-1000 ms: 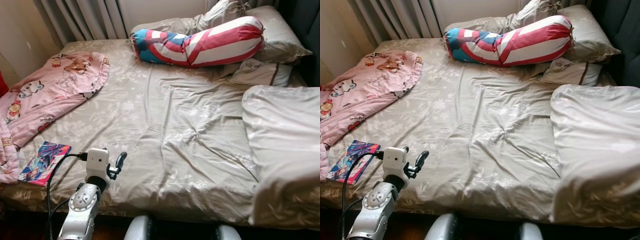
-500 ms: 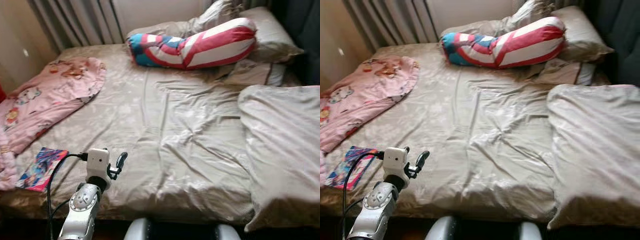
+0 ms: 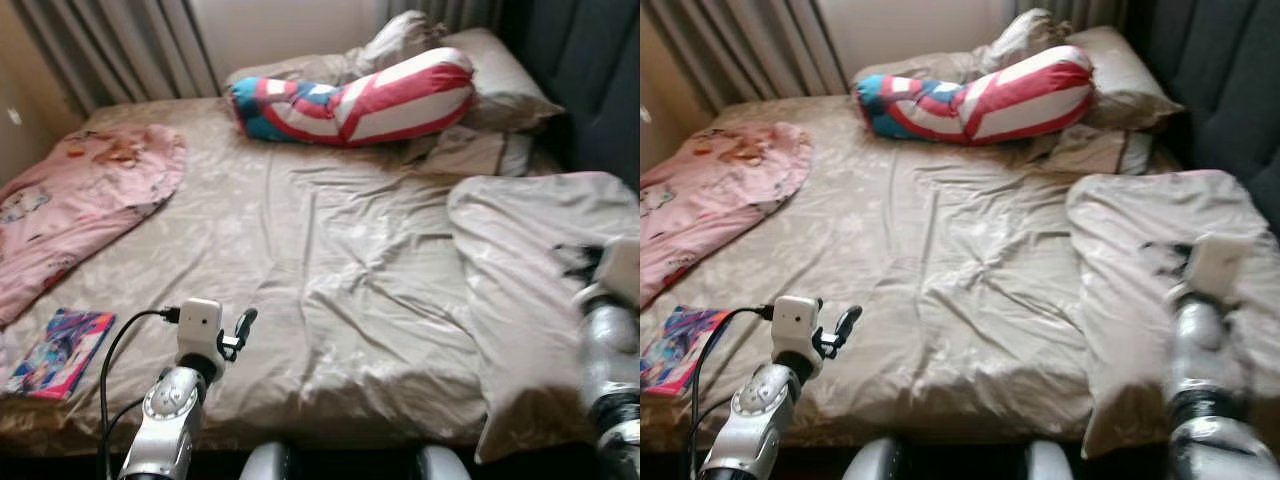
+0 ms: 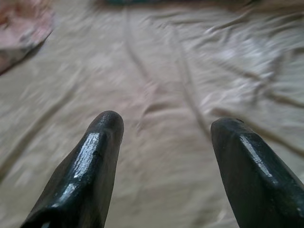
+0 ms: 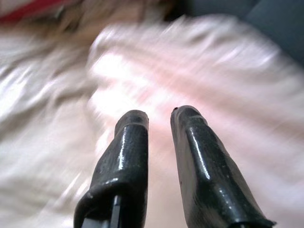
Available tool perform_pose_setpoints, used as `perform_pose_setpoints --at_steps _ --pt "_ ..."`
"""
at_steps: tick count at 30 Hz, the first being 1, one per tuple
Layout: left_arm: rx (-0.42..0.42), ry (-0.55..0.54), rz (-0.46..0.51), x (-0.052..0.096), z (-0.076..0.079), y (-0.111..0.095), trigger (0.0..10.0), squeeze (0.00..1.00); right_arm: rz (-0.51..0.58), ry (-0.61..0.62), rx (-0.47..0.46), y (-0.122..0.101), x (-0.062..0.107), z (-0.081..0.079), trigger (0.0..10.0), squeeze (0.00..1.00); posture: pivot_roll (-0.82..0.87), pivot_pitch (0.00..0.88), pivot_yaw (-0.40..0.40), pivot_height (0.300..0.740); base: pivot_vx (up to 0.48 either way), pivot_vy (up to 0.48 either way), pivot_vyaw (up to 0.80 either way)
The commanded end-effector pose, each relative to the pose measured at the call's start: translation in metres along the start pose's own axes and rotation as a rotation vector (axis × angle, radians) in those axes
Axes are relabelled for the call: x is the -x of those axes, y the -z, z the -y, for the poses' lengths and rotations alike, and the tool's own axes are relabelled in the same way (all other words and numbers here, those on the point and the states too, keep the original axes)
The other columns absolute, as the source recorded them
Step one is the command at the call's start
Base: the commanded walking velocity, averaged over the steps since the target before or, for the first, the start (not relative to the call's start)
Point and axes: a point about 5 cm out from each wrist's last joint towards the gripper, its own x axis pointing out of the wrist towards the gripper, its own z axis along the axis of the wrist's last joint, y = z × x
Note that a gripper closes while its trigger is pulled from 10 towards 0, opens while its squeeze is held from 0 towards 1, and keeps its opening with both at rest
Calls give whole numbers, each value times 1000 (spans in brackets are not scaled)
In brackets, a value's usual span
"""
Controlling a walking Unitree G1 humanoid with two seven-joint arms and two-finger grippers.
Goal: Clean up the room
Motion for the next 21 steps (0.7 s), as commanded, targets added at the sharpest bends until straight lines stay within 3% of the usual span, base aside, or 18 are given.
perform_pose_setpoints --at_steps 1,5,6,10,12,15,16,17,21 --pt "-4 -7 10 -1 -3 -2 10000 0 1 -46 -16 7 6 -12 10000 0 -78 29 91 639 0 0 0" --pt "6 6 -1 -4 0 0 10000 0 -69 -83 -60 29 16 -25 10000 0 -91 21 86 659 0 0 0" --pt "24 14 -37 -5 3 9 10000 0 -124 -122 -27 43 21 -31 10000 0 -83 14 83 669 0 0 0" --pt "8 24 -98 -6 2 23 10000 0 -199 -182 -6 61 30 -39 10000 0 -92 6 73 689 0 0 0" --pt "60 -5 -137 -8 -1 29 10000 0 -235 -218 21 70 35 -42 10000 0 -91 5 71 699 0 0 0" --pt "102 -39 -264 -5 -1 52 10000 0 -331 -245 45 94 50 -45 10000 0 -90 0 63 719 0 0 0" --pt "102 -39 -264 -5 -1 52 10000 0 -331 -245 45 94 50 -45 10000 0 -90 0 63 719 0 0 0" --pt "113 -46 -338 0 1 65 10000 0 -373 -251 30 103 57 -47 10000 0 -97 0 60 729 0 0 0" --pt "83 -54 -468 13 6 88 10000 0 -433 -285 54 121 72 -53 10000 0 -89 0 60 740 0 0 0"
